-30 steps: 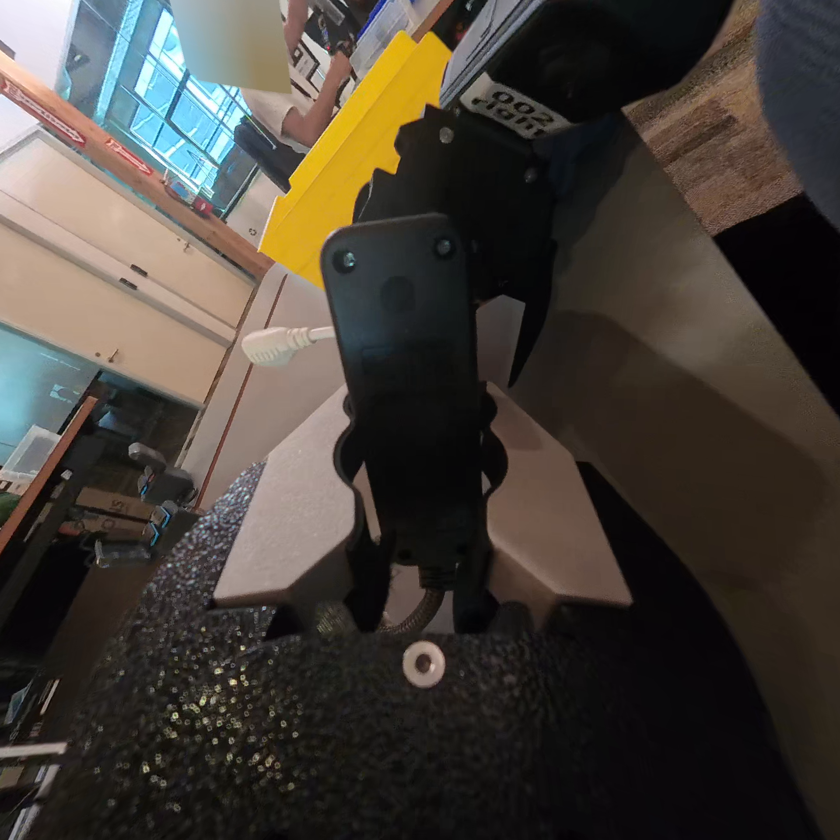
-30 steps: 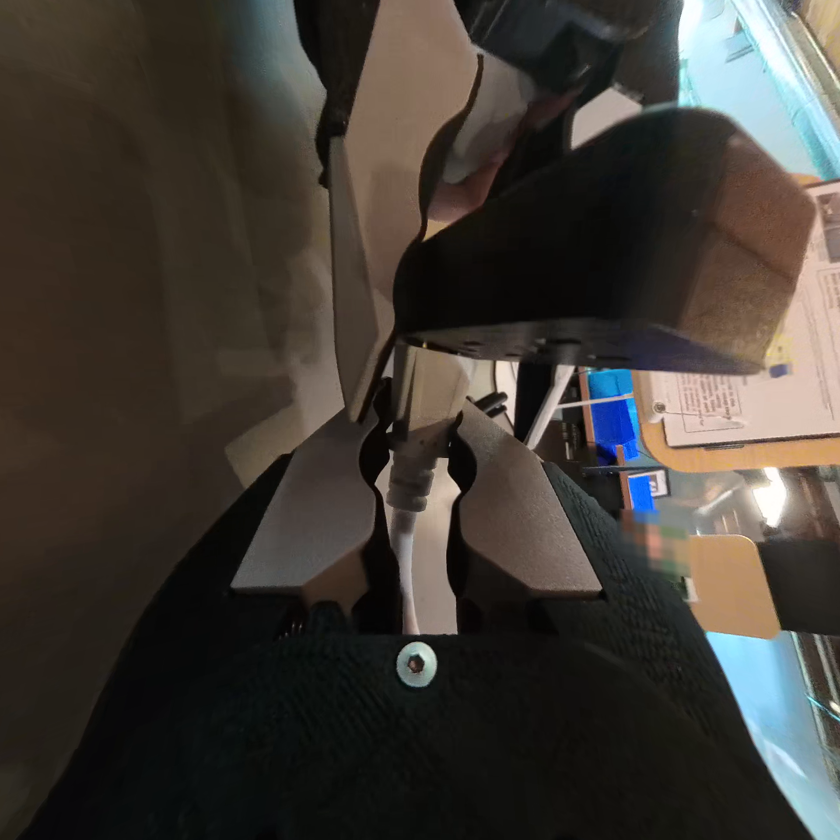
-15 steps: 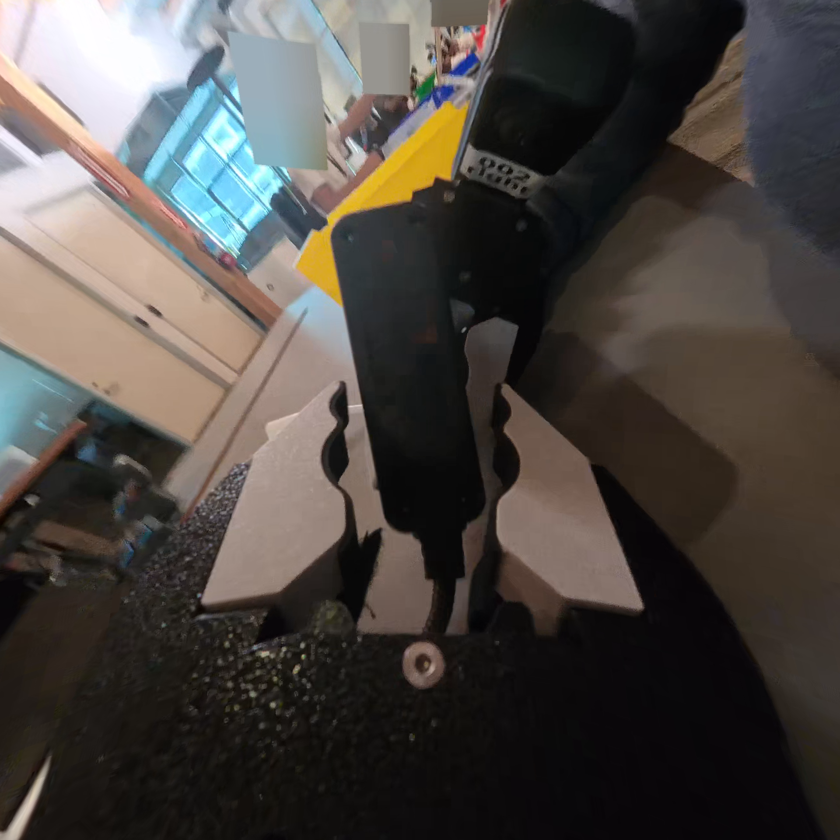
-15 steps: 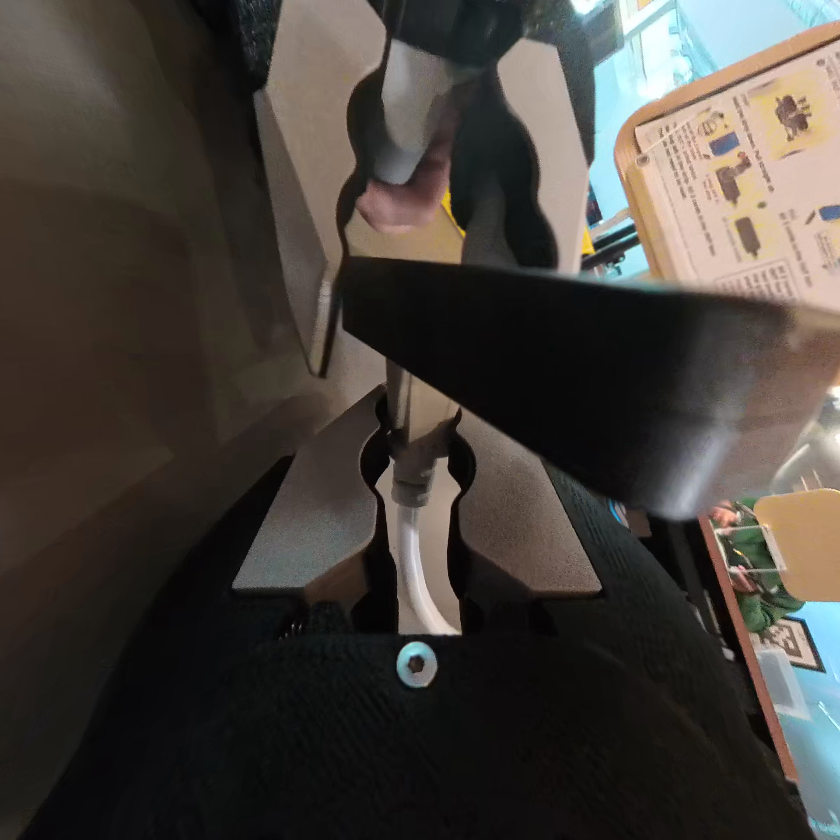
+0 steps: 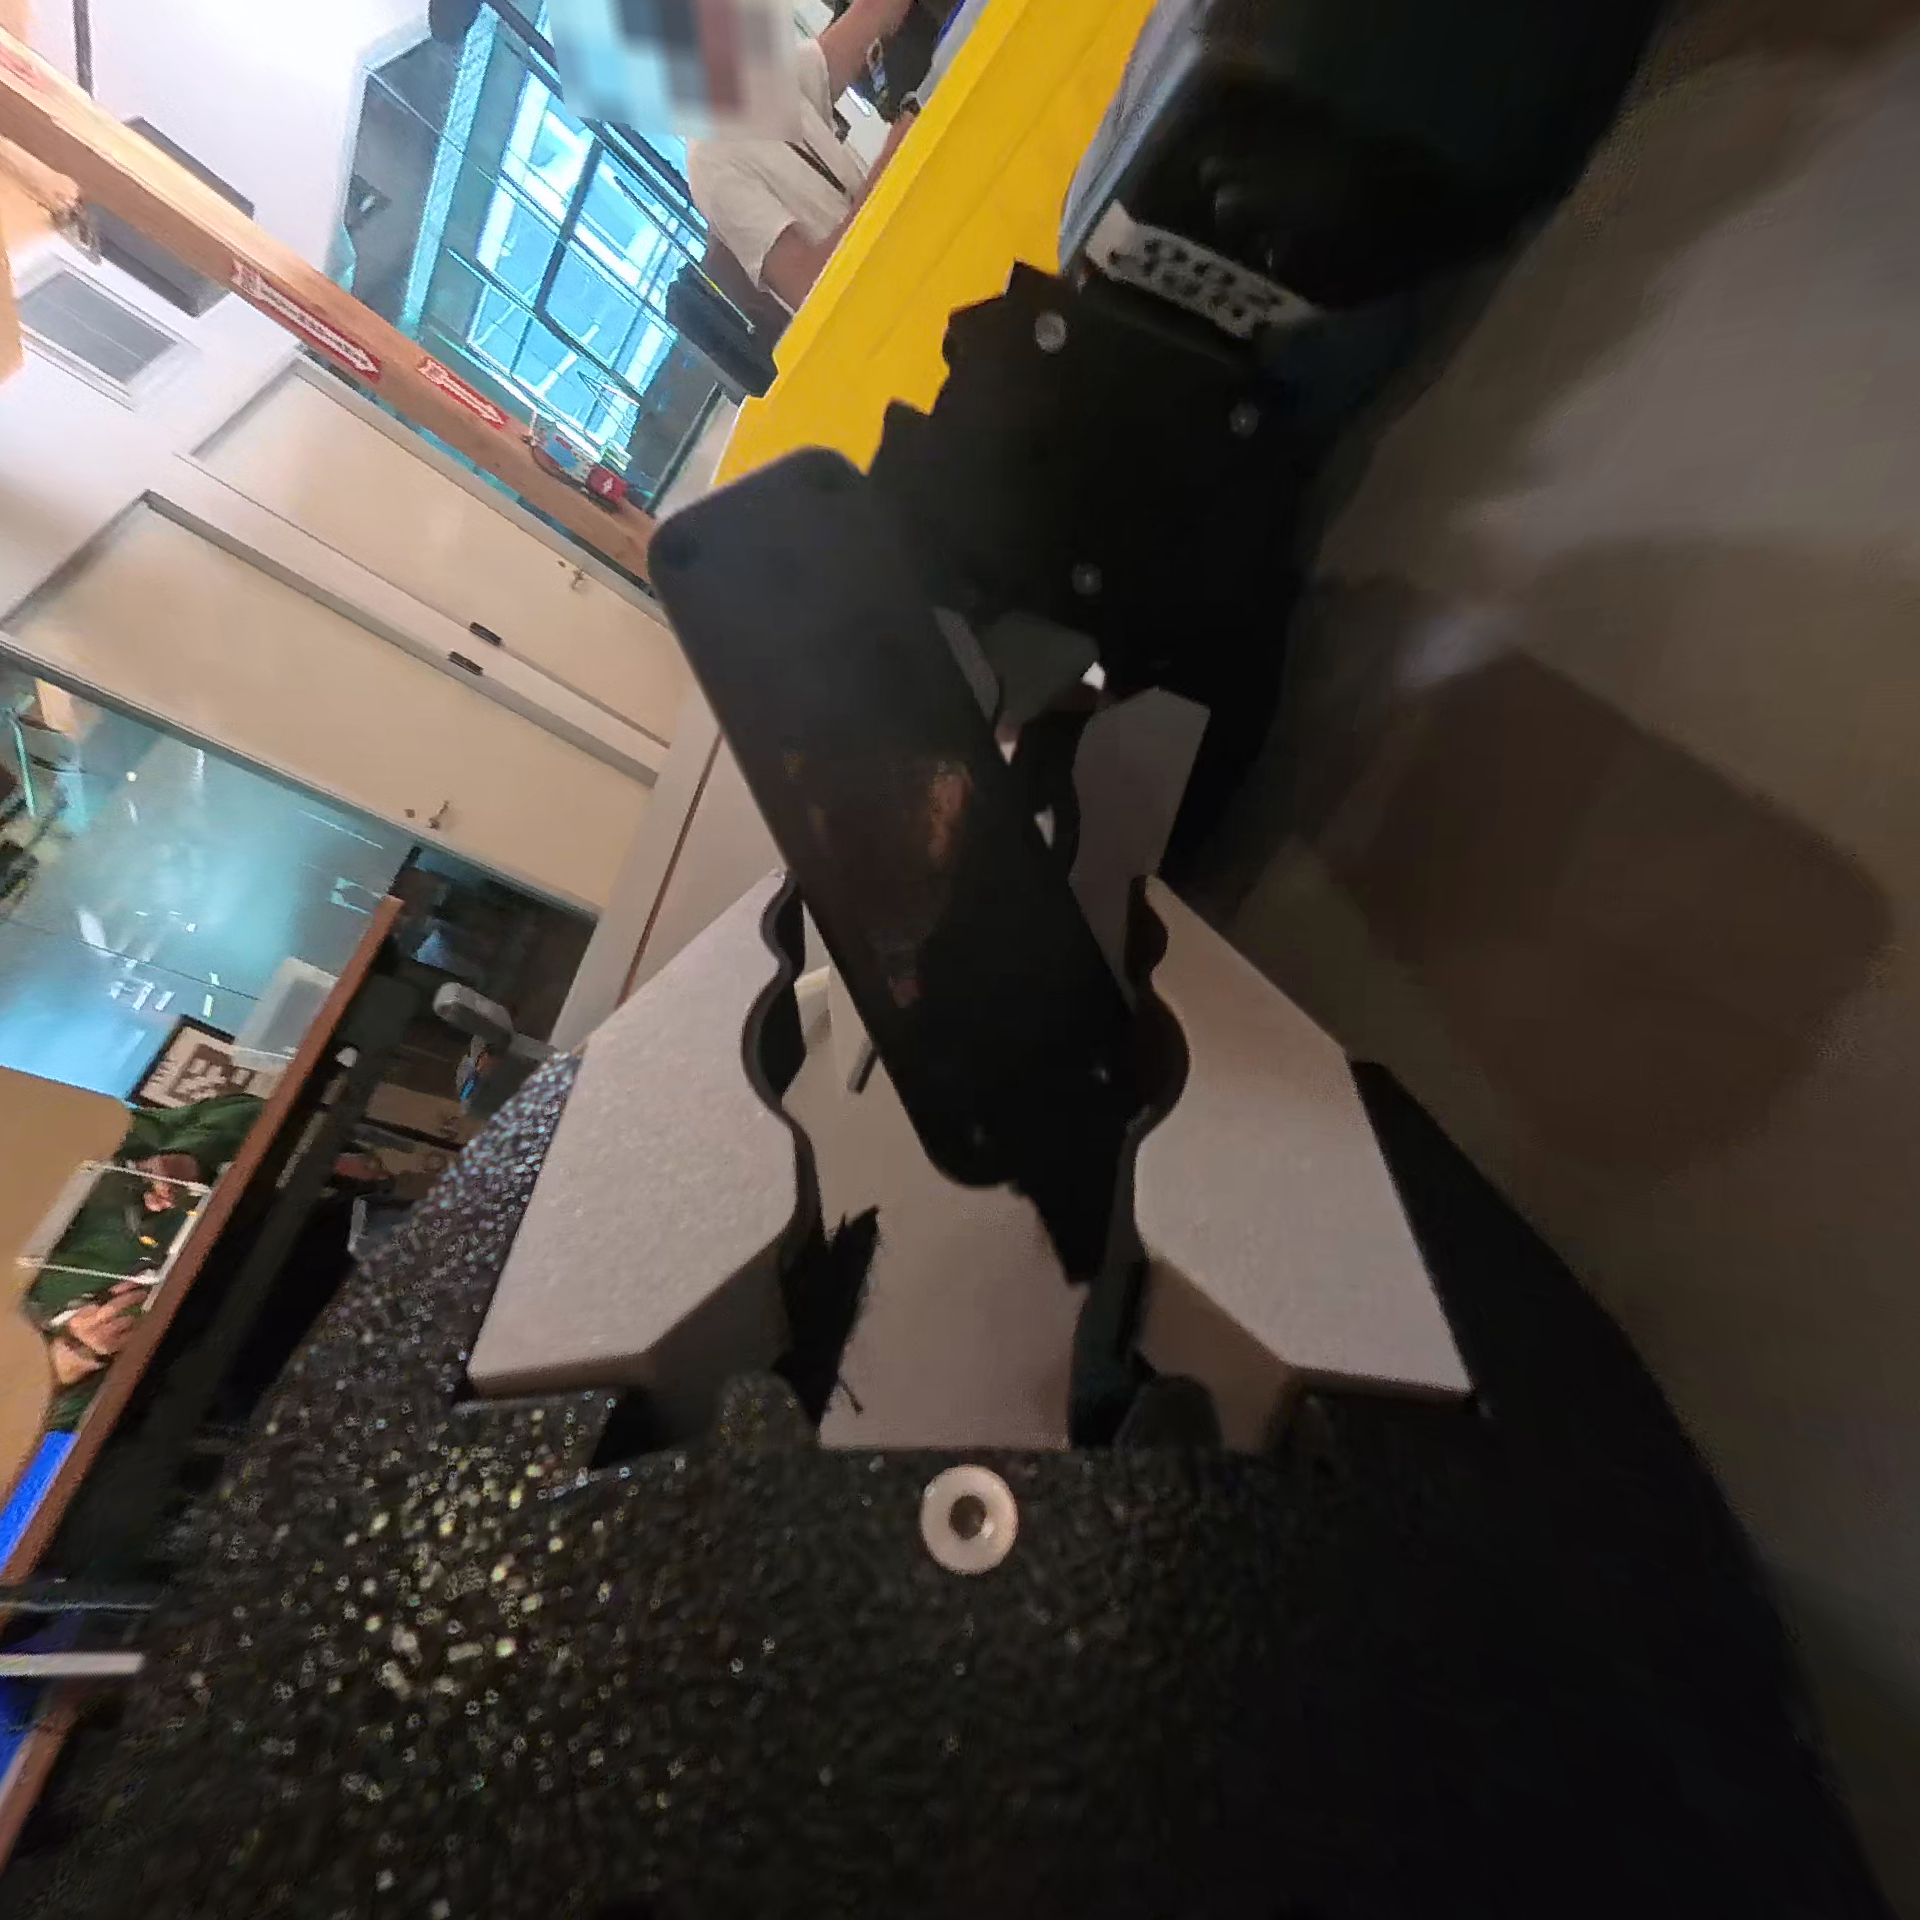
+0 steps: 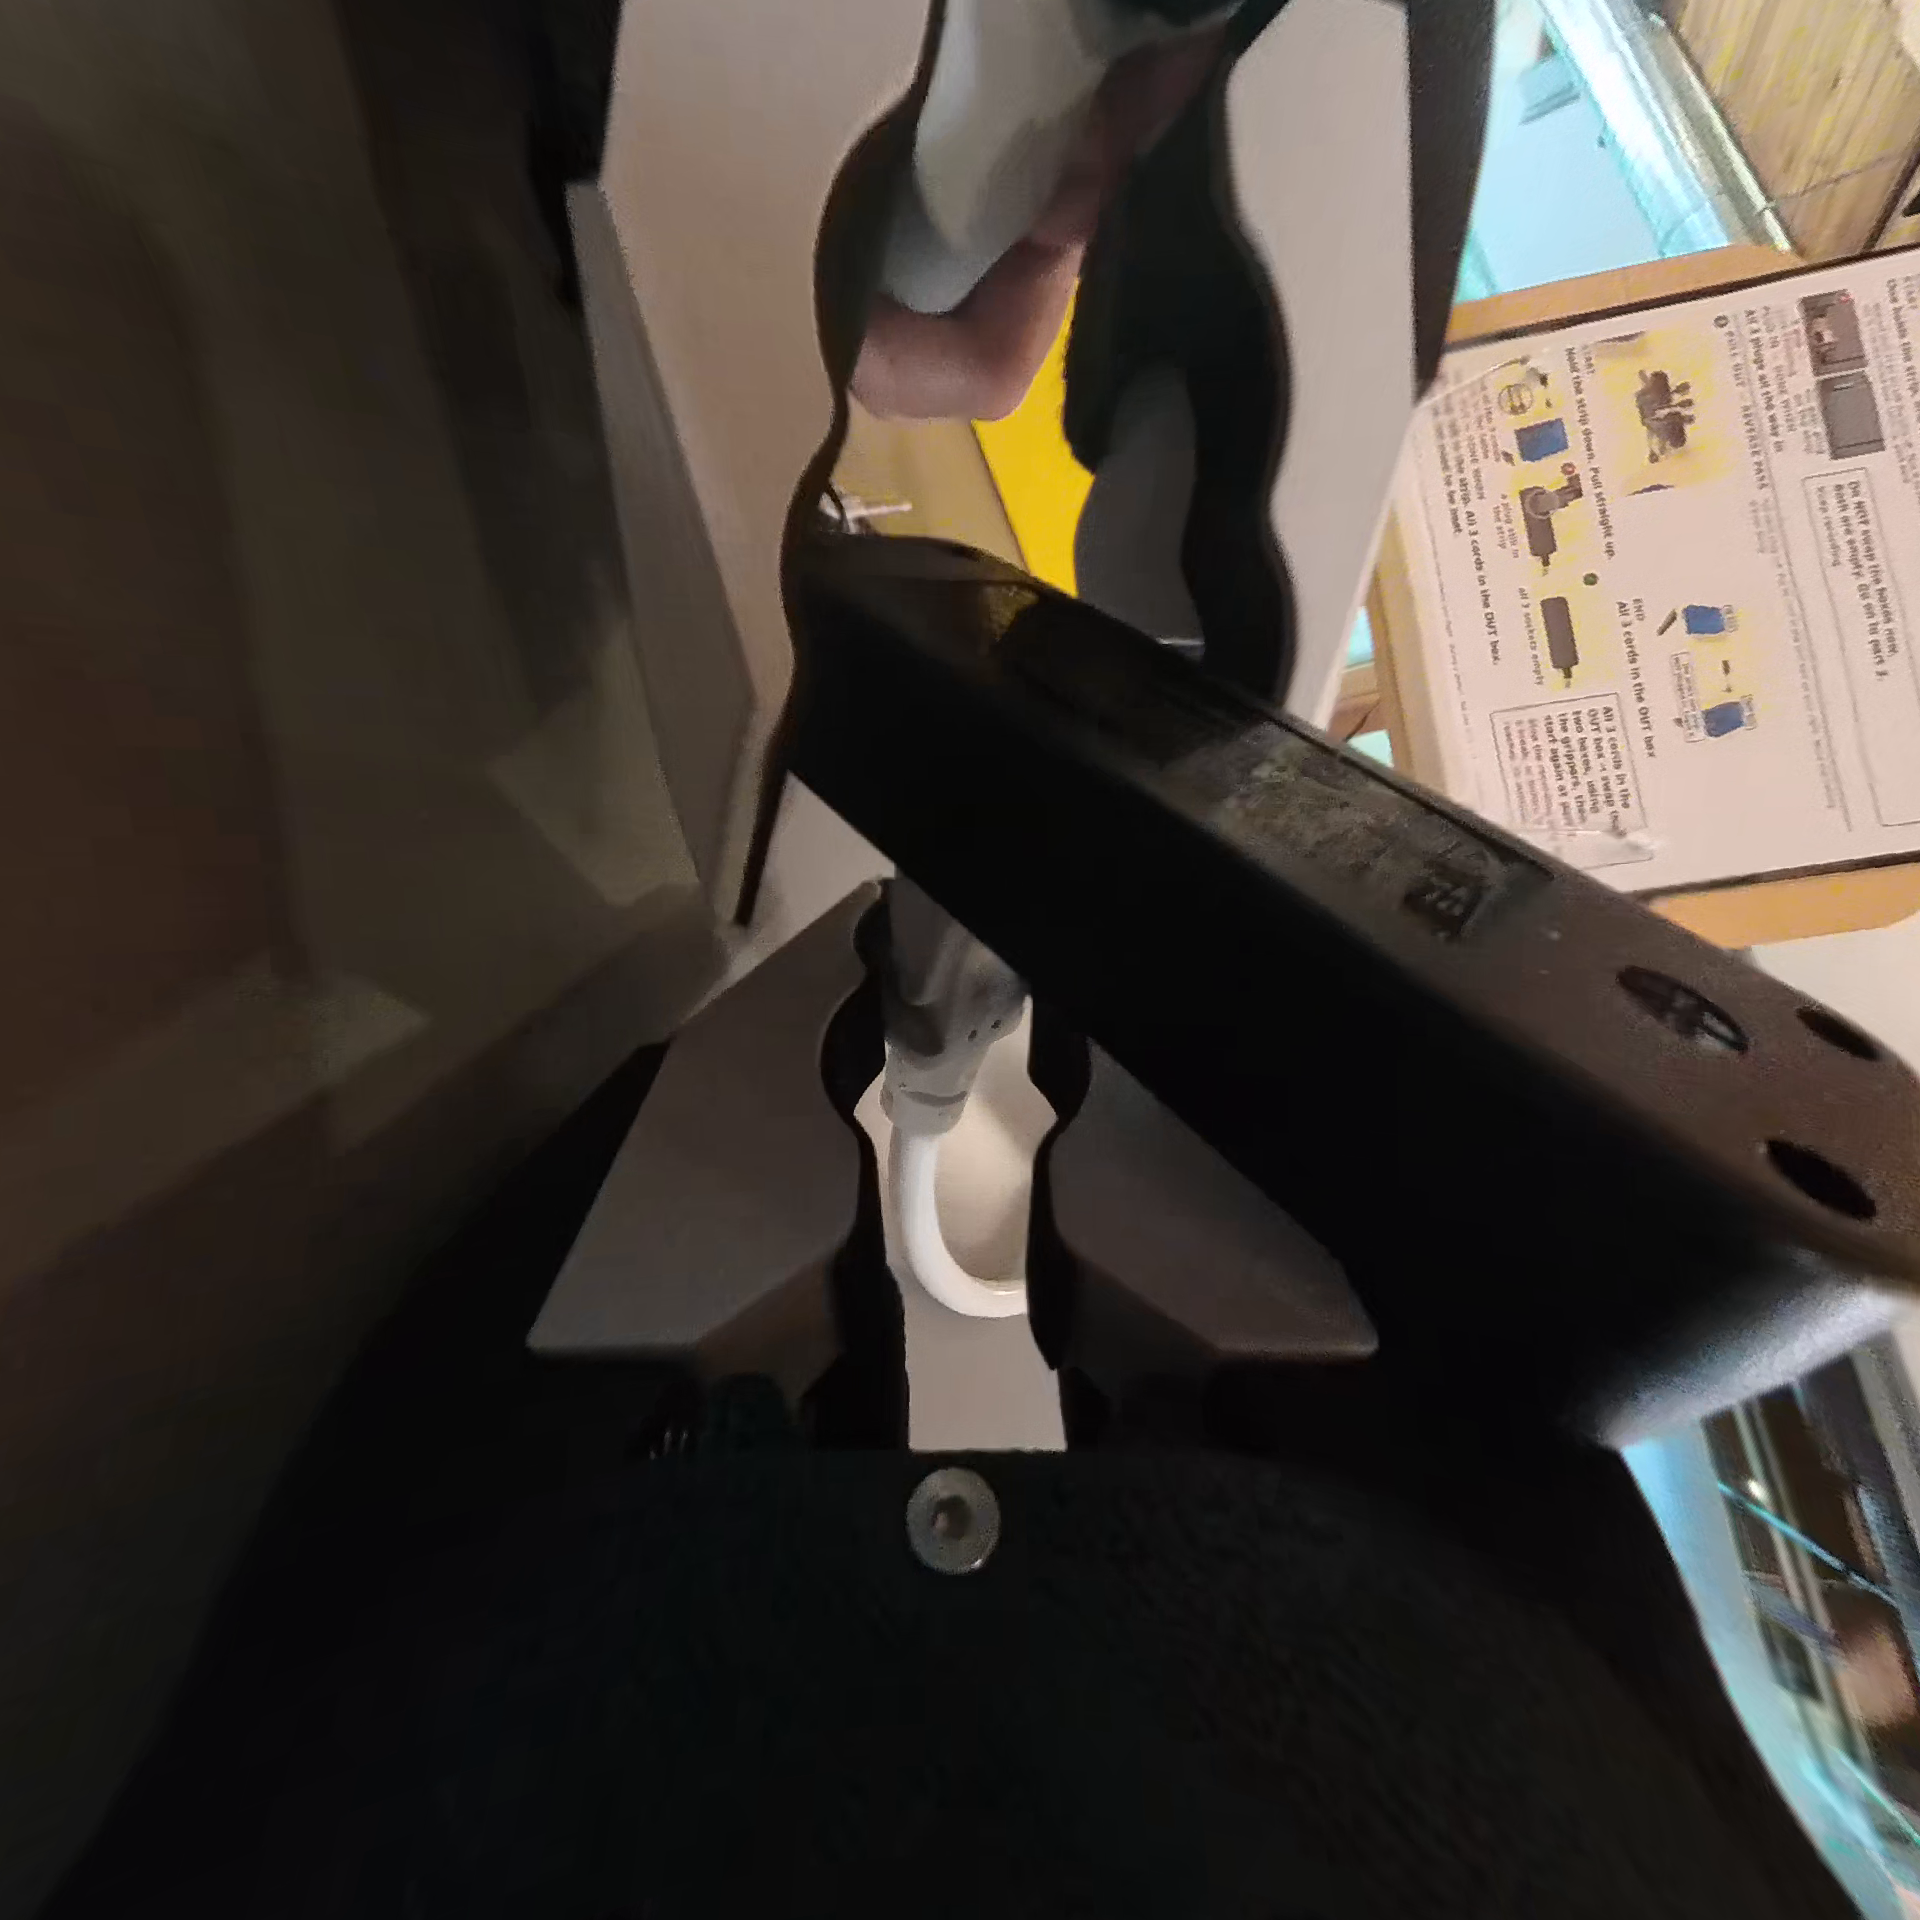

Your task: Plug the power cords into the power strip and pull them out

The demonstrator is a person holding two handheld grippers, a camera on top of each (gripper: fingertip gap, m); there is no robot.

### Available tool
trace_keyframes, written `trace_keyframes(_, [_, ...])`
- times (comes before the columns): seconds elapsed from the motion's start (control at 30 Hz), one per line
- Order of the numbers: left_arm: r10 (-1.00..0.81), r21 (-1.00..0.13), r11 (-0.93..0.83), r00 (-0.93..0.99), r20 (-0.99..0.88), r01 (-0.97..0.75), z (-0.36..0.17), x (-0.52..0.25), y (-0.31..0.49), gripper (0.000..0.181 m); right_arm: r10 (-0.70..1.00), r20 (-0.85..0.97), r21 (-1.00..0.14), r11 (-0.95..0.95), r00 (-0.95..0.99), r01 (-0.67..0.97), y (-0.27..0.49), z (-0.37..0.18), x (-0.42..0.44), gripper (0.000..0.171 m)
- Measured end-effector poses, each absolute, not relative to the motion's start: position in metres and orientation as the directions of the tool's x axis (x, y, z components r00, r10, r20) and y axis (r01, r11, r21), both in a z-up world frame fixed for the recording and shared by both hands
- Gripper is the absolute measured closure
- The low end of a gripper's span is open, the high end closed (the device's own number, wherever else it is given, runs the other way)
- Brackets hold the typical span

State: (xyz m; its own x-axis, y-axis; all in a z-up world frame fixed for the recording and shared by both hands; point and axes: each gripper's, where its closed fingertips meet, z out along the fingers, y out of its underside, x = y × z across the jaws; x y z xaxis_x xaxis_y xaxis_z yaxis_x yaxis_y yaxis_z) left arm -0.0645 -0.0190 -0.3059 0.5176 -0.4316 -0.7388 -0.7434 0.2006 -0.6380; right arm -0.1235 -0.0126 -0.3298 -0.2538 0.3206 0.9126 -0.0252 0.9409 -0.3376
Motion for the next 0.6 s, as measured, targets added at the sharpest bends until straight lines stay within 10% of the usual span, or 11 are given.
trace_keyframes(0.6, [-0.314,-0.565,0.075,0.518,-0.796,-0.822,-0.313,-0.143,-0.011,0.117,0.259,0.951,-0.274,0.959,-0.168,-0.071,0.014,-0.32,-0.122,0.132])
